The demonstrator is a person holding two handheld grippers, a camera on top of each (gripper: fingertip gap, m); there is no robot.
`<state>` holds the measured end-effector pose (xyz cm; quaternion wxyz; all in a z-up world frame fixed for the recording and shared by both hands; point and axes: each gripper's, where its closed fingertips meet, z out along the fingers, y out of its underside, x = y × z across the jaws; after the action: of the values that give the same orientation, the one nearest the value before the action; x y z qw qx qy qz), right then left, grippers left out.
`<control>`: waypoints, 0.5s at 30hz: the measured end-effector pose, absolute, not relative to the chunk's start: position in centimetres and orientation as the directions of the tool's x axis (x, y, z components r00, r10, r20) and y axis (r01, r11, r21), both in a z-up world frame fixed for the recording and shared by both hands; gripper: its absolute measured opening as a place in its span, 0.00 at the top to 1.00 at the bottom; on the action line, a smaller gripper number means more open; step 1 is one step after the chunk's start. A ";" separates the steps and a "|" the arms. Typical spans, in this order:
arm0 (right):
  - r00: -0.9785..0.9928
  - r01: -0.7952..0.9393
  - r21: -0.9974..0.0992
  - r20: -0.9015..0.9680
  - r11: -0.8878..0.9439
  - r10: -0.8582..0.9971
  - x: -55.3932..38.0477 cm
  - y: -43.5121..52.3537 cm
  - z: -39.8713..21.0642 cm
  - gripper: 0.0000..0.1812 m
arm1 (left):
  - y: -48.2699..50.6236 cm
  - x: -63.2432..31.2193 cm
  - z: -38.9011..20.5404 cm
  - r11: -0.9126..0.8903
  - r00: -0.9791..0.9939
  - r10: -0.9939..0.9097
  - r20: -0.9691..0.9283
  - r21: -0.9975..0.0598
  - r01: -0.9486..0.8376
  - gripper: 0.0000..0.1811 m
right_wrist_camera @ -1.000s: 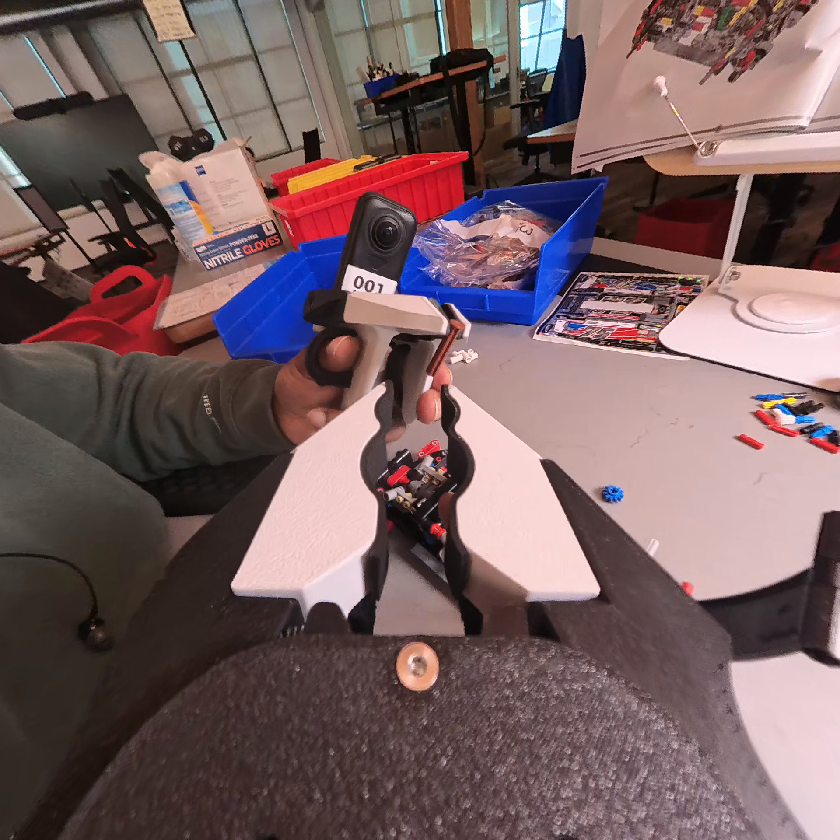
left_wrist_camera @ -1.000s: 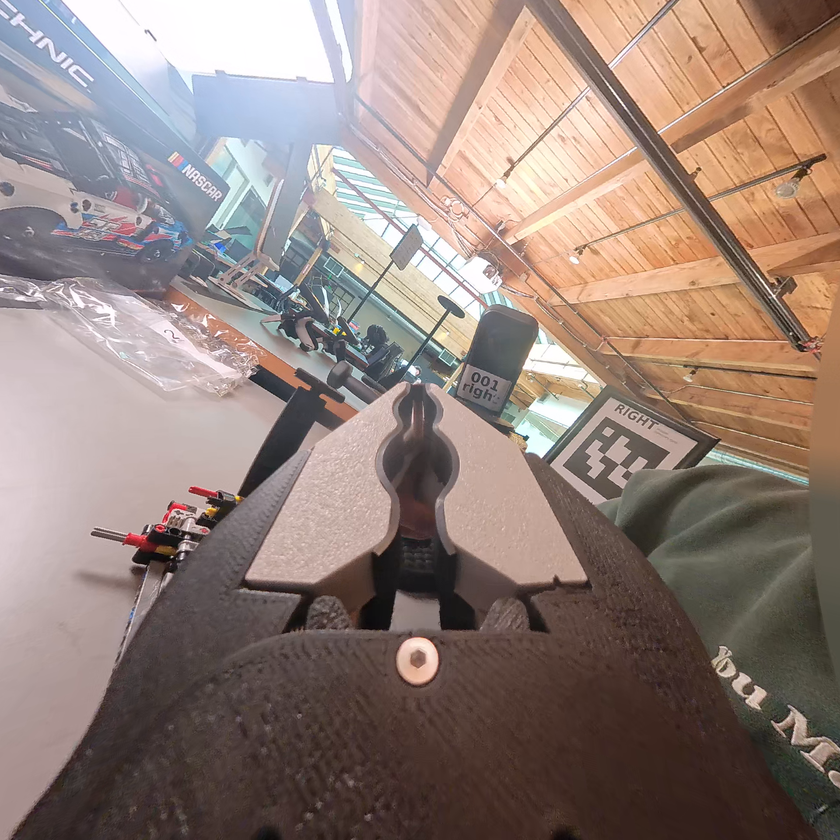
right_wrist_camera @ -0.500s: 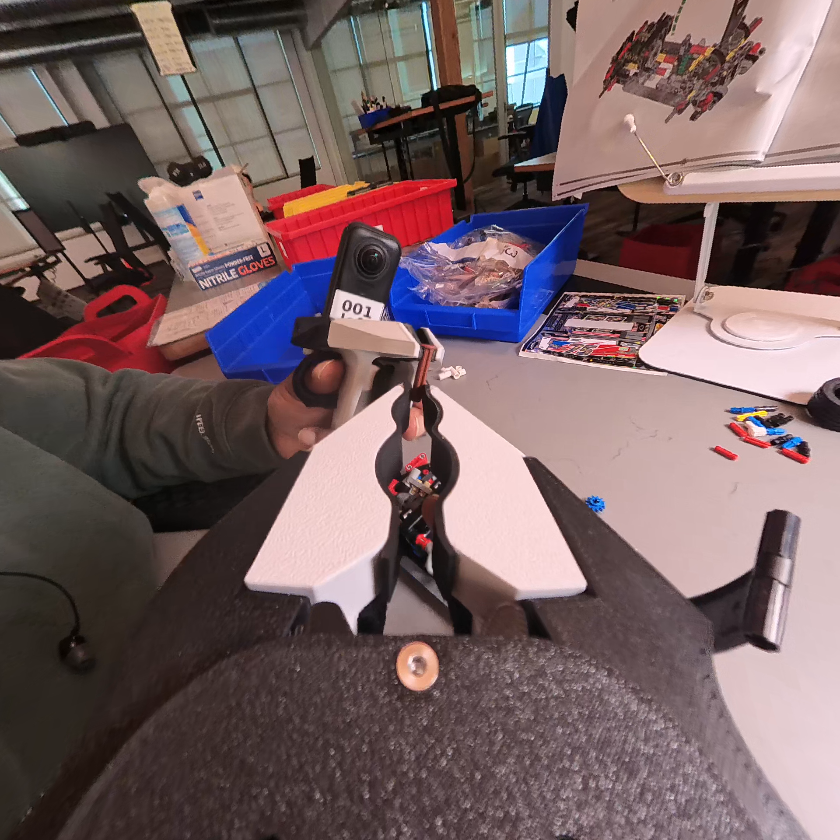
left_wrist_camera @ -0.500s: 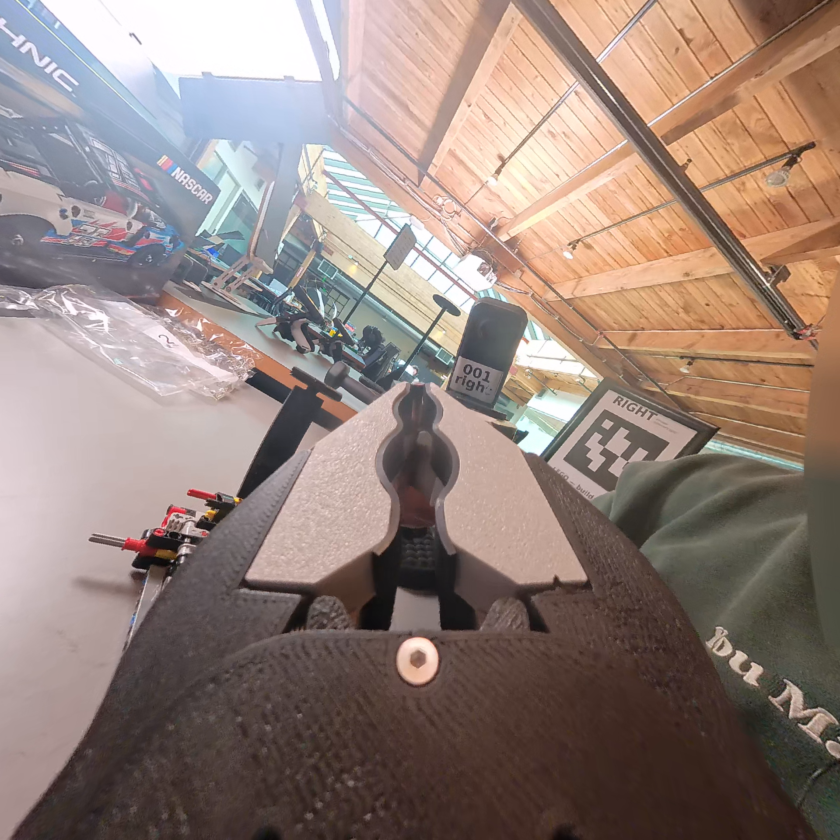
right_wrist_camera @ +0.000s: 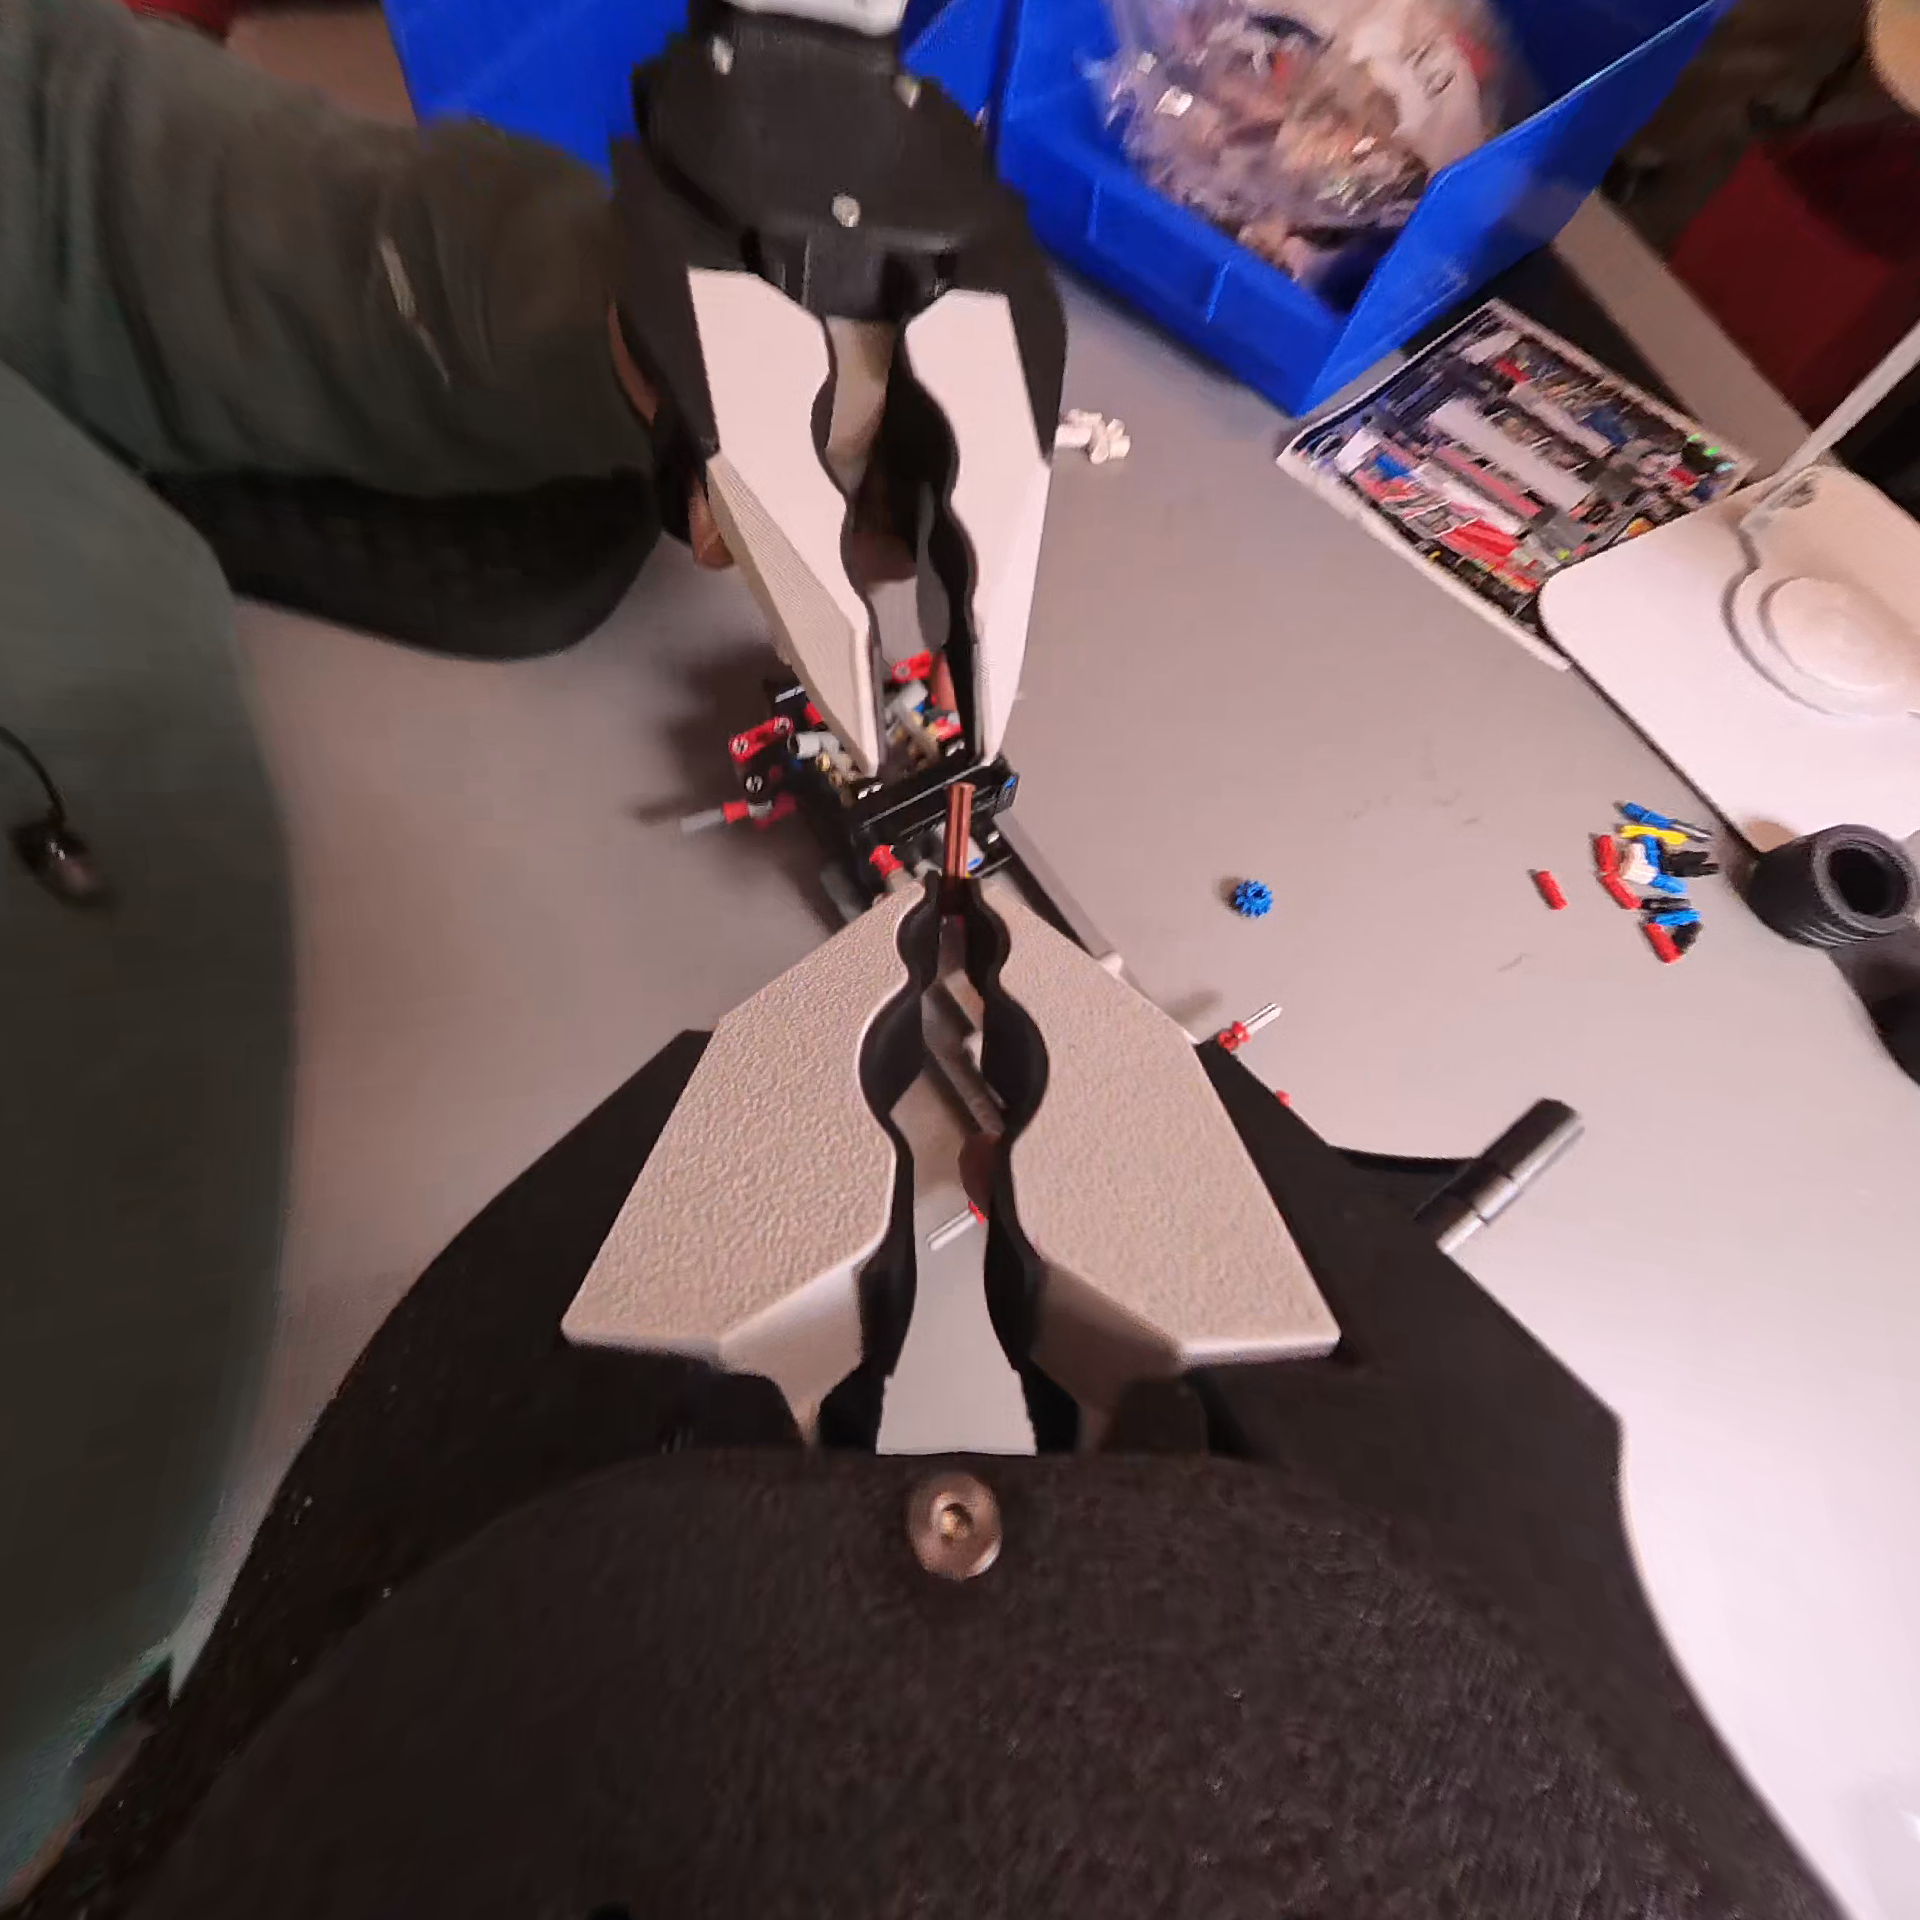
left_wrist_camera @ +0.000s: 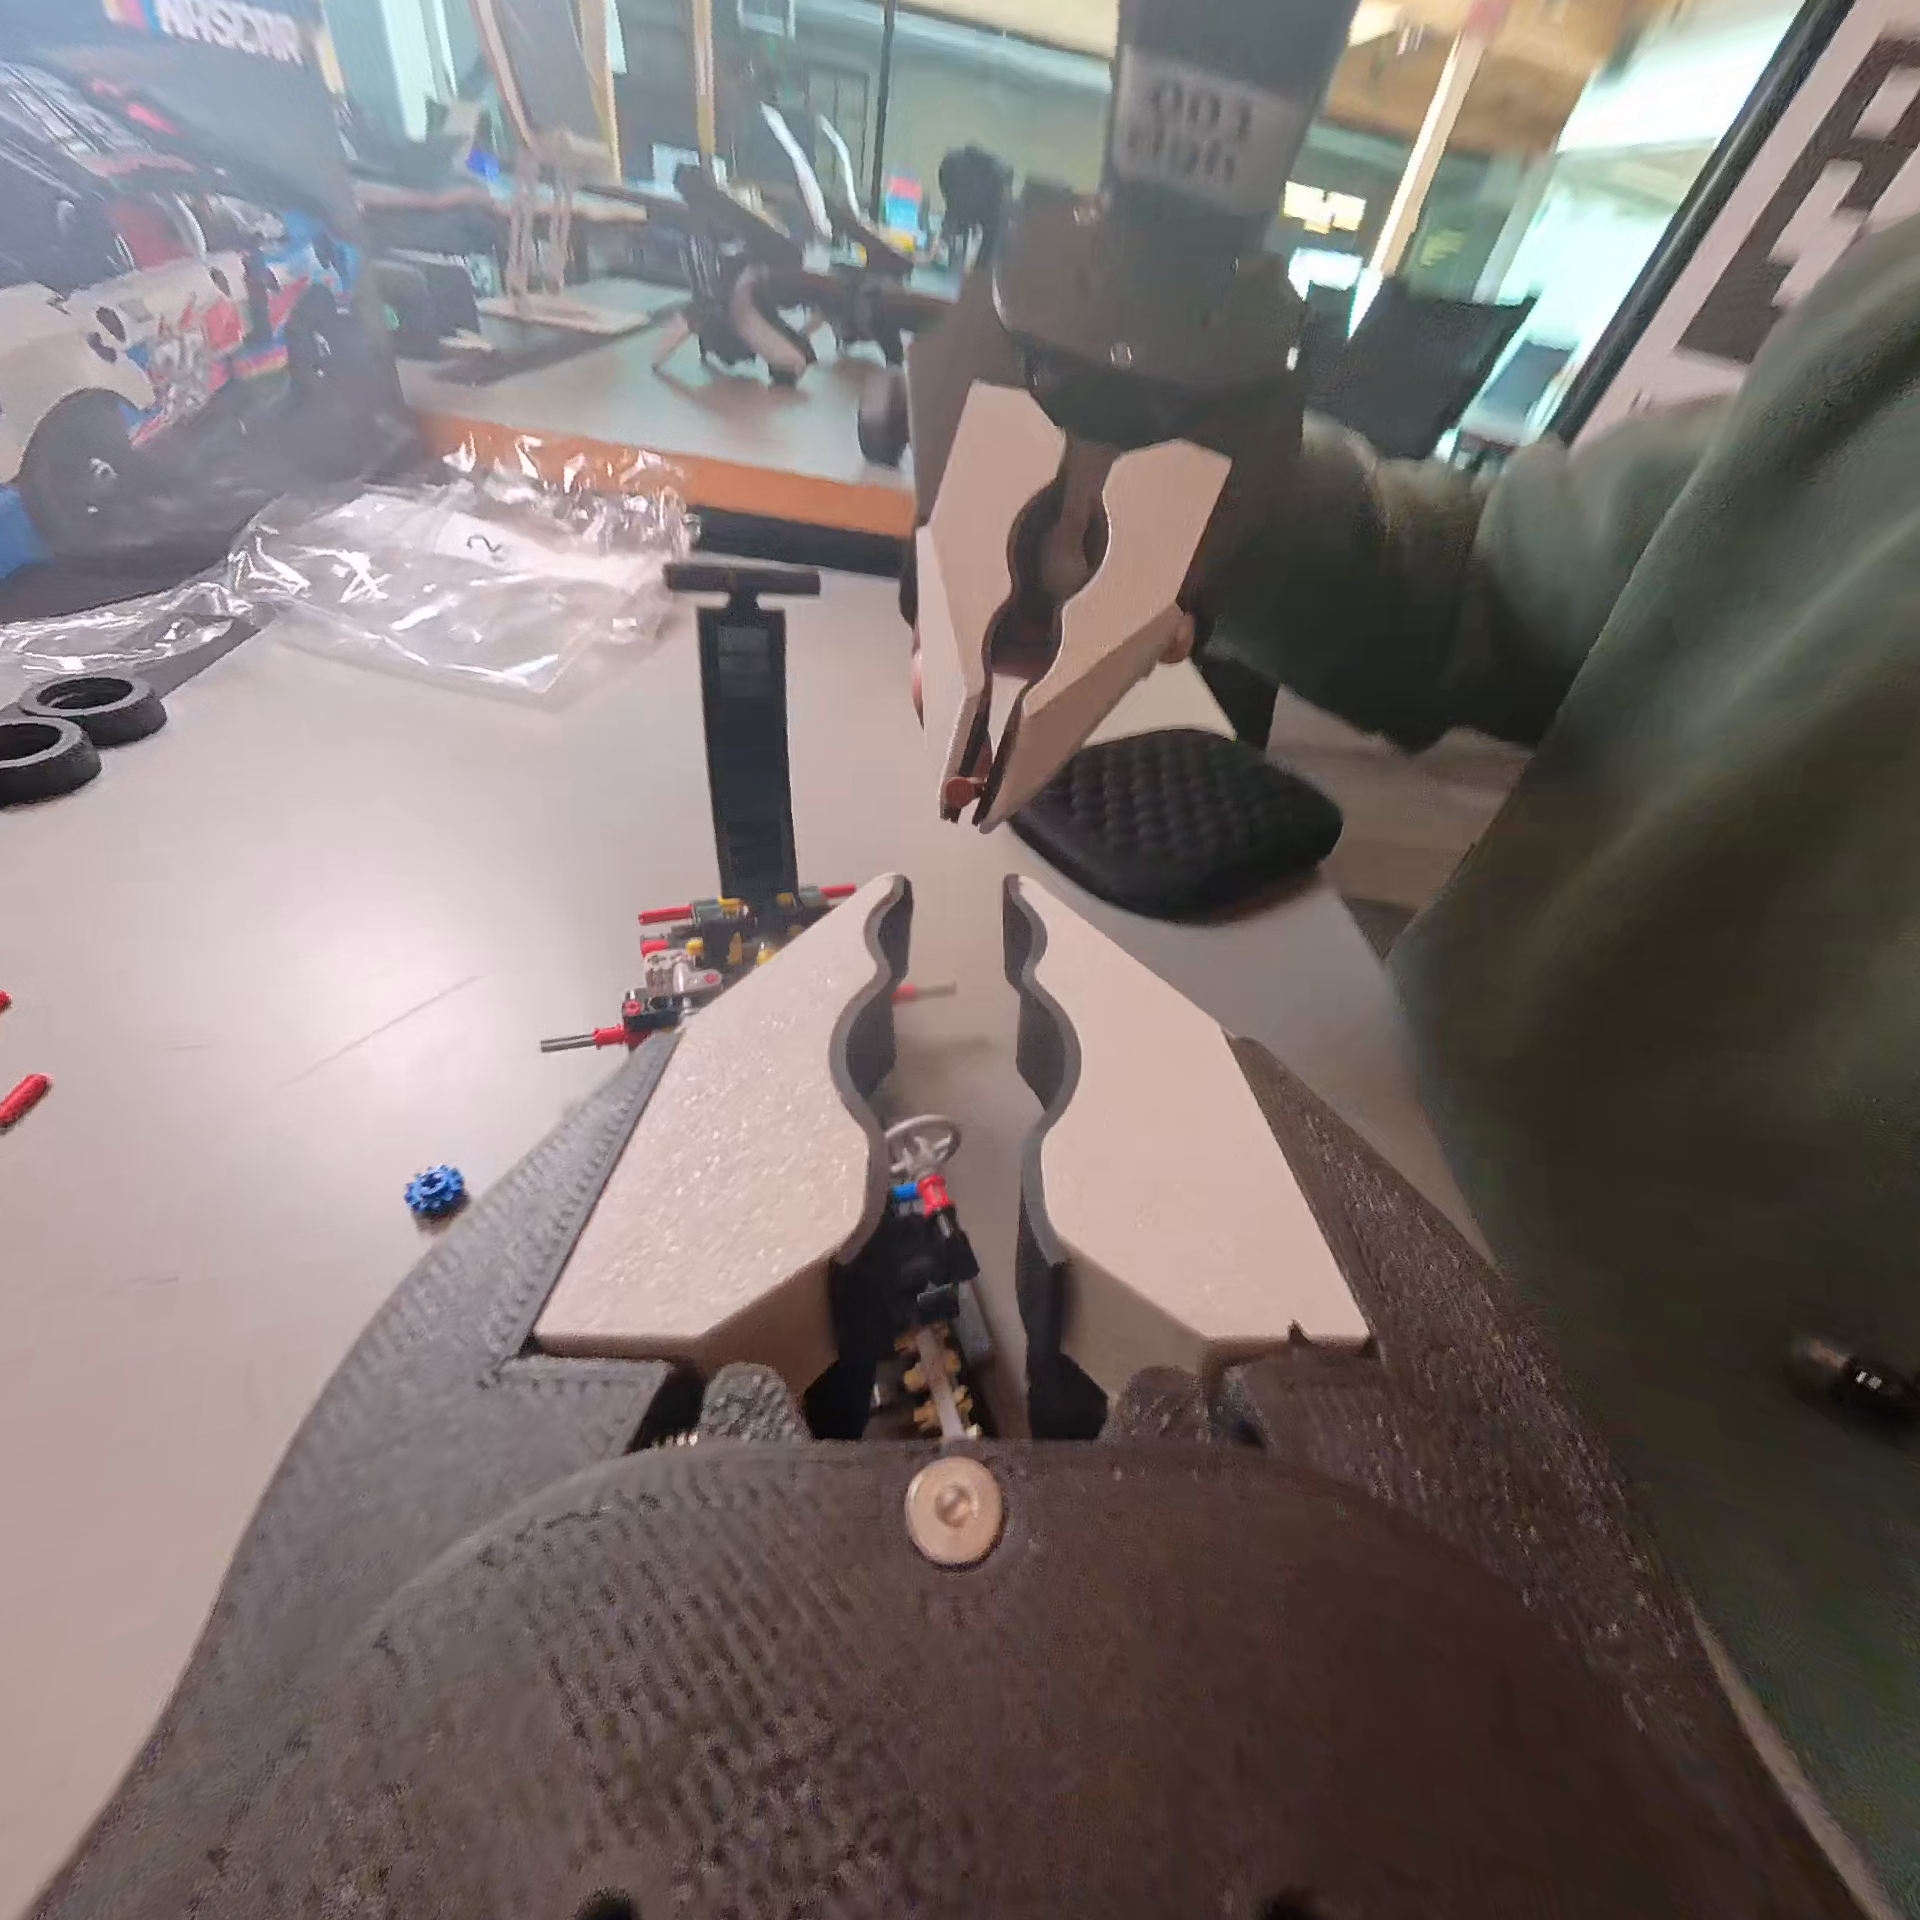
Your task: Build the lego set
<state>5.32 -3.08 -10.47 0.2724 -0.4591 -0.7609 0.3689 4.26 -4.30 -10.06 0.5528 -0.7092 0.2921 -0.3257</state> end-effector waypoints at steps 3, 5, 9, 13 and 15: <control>-0.492 0.520 -0.769 0.084 0.370 0.867 5.5 -3.7 -12.3 0.99 | -4.5 4.9 -11.8 -0.220 0.616 -0.787 0.031 -0.947 -0.234 0.91; -0.531 0.524 -0.746 0.091 0.411 0.842 5.6 -4.2 -13.3 0.99 | -4.8 5.3 -13.1 -0.234 0.596 -0.803 -0.019 -0.910 -0.343 0.94; -0.589 0.524 -0.703 0.110 0.482 0.801 5.5 -4.5 -14.5 0.99 | -5.2 5.6 -14.8 -0.245 0.568 -0.817 -0.098 -0.833 -0.496 1.00; -0.622 0.522 -0.663 0.136 0.537 0.771 5.6 -4.3 -15.0 0.99 | -5.1 5.0 -15.2 -0.260 0.582 -0.799 -0.149 -0.788 -0.558 1.00; -0.627 0.520 -0.655 0.143 0.549 0.765 5.6 -4.2 -15.2 0.99 | -5.0 4.9 -14.7 -0.269 0.604 -0.784 -0.146 -0.796 -0.542 0.98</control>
<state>5.56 -4.24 -15.19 0.2116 -0.3762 -0.8541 0.2902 4.86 -4.98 -14.73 0.4321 -0.7844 0.4226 -0.1396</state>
